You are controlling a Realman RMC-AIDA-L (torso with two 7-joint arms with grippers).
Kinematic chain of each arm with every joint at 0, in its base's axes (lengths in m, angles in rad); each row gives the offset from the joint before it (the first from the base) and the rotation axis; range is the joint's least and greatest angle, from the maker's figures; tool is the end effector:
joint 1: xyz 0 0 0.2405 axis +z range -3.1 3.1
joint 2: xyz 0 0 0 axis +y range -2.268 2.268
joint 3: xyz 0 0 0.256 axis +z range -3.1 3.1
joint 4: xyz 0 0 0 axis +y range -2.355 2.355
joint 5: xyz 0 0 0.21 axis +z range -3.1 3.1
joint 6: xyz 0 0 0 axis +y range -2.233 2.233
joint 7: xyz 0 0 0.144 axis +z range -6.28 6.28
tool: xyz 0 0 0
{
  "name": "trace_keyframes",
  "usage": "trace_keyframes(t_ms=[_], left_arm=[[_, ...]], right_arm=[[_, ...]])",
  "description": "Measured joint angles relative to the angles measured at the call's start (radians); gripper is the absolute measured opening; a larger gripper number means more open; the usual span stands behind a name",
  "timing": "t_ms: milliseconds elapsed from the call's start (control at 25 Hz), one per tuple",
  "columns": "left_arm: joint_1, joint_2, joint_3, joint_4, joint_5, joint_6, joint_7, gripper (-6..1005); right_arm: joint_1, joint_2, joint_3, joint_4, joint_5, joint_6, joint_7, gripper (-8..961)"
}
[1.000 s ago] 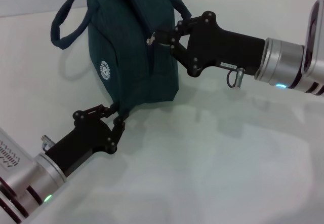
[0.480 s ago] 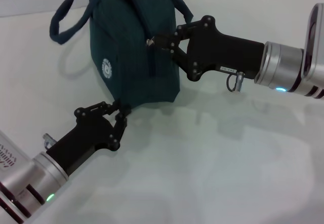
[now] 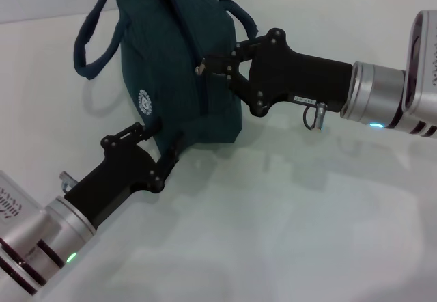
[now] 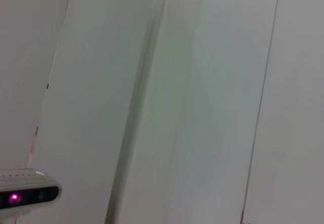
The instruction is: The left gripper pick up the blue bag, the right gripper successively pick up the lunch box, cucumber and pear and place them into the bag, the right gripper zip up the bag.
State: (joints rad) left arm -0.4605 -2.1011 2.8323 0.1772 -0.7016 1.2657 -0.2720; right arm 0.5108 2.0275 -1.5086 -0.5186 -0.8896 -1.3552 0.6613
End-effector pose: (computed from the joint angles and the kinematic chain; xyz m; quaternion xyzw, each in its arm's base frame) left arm -0.2670 0.2770 -0.1040 -0.8724 -0.1299 -0.3273 0.3391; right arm 0.1934 0.3408 -0.0322 -0.8908 -0.0479 0.3827 0.2404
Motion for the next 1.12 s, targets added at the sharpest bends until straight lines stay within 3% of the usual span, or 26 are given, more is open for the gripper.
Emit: trace_keyframes(t_ms=[160,360,720,1120], left_arm=[[0.001,-0.001,-0.002,-0.005,-0.017,0.000,0.025,447],[0.007,-0.002,-0.002,0.001,-0.021,-0.003,0.087,278],[0.010,0.000,-0.002,-0.002,-0.045,0.003,0.091,206],[0.037,0.005,-0.016,-0.019,-0.100,0.004,0.113,126]], right_arm=[[-0.001,0.000,0.000,-0.002,0.000,-0.004,0.000,8],[-0.002,0.000,0.000,0.000,0.000,-0.004,0.000,8],[-0.024,0.000,-0.026,0.000,0.028,-0.023,0.003,8],[-0.021,0.000,-0.180,-0.009,0.138,-0.037,0.001,8]])
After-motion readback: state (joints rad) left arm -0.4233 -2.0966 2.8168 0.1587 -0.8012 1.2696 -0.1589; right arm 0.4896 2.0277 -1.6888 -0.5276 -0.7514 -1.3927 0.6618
